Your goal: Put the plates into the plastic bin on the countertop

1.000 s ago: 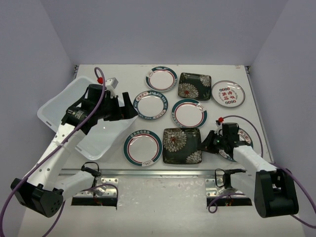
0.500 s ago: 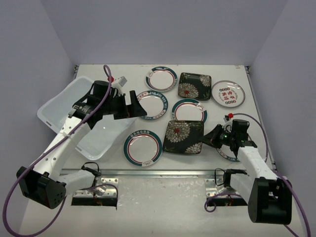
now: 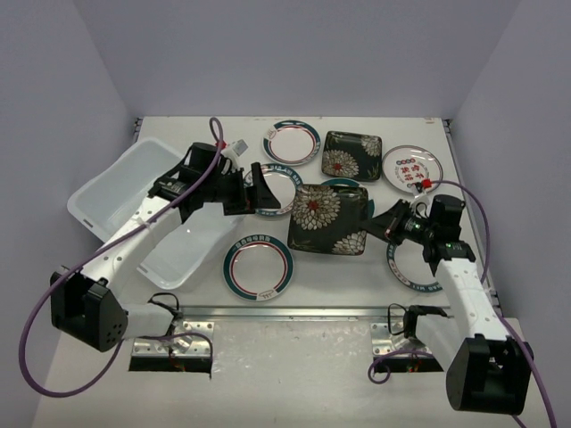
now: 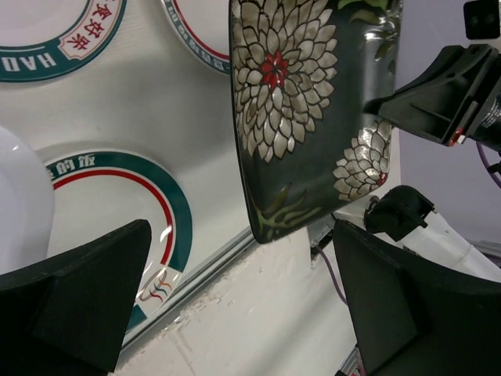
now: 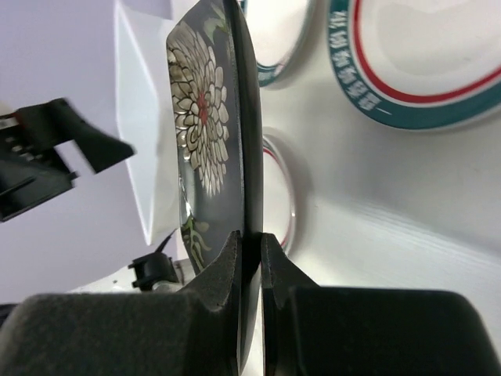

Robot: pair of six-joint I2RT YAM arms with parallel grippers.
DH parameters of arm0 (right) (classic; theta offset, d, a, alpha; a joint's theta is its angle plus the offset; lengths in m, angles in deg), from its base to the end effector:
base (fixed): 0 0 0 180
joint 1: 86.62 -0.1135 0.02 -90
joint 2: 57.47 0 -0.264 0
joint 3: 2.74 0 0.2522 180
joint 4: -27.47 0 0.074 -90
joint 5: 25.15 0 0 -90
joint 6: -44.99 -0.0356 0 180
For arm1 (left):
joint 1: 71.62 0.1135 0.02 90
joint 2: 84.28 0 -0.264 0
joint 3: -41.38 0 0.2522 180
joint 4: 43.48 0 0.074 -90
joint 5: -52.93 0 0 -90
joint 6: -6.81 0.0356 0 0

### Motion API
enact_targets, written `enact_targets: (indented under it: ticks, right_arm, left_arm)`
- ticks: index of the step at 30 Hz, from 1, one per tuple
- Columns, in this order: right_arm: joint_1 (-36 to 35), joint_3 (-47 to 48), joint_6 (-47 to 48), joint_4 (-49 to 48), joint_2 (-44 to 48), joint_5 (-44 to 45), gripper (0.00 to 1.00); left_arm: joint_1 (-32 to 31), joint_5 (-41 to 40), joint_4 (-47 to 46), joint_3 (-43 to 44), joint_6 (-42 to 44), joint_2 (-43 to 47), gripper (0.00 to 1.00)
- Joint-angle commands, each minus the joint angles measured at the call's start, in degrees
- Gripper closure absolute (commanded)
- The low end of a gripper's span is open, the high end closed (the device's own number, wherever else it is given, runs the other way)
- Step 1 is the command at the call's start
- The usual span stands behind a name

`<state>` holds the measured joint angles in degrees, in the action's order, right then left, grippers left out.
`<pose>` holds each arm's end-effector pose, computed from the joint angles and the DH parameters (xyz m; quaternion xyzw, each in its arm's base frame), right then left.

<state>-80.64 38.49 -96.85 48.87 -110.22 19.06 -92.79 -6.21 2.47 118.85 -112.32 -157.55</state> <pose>0.1919 0.0056 0.2196 0.2285 0.7983 0.4862 0.2722 0.2485 -0.1158 0.3152 0.0474 0.8852 -0.3872 0.2534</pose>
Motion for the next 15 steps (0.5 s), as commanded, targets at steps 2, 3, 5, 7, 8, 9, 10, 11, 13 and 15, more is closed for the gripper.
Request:
enact_targets:
  ticks: [2,3,5,7,8,9,10,11,13,15]
  right_arm:
    - [0.2,4.4,-10.8,-18.7,1.2,-14.6,1.00]
    - [0.2,4.6,-11.9,-20.2,1.2,-15.1,1.00]
    - [0.3,5.9,-12.1,-20.6,1.4,-15.4,1.00]
    - [0.3,7.0,-12.5,-21.1,1.3,-15.8,1.00]
    - [0.2,7.1,-12.9,-22.1,1.2,-16.1,1.00]
    - [0.2,7.2,-13.7,-23.1,0.9,-16.6,1.00]
    - [0.2,7.3,-14.5,-23.9,0.5,-17.2,1.00]
    - [0.2,7.4,-15.2,-24.5,0.3,-17.7,1.00]
    - [0.2,8.2,-14.7,-23.9,0.0,-18.0,1.00]
    - [0.2,9.1,-13.5,-22.2,-0.3,-18.2,1.00]
  left_arm:
    - [-3.4,2.4,-8.9,4.0,-3.5,-6.2,0.01]
    - [-4.3,2.4,-9.1,5.5,-3.7,-7.4,0.02]
    - [-5.7,1.5,-9.5,8.1,-4.3,-9.9,0.06]
    - [-6.6,1.6,-10.5,8.8,-5.3,-12.0,0.18]
    - [-6.7,2.0,-11.8,9.0,-6.2,-12.8,0.26]
    - [-6.7,2.5,-13.2,9.3,-7.2,-13.3,0.38]
    - [-6.6,3.2,-14.2,9.9,-7.9,-13.9,0.54]
    - [-6.6,3.9,-15.1,10.4,-8.6,-14.4,0.69]
    - [-6.7,5.1,-16.5,12.4,-9.6,-15.1,0.96]
    - [-6.6,5.3,-17.5,13.4,-10.4,-15.1,1.00]
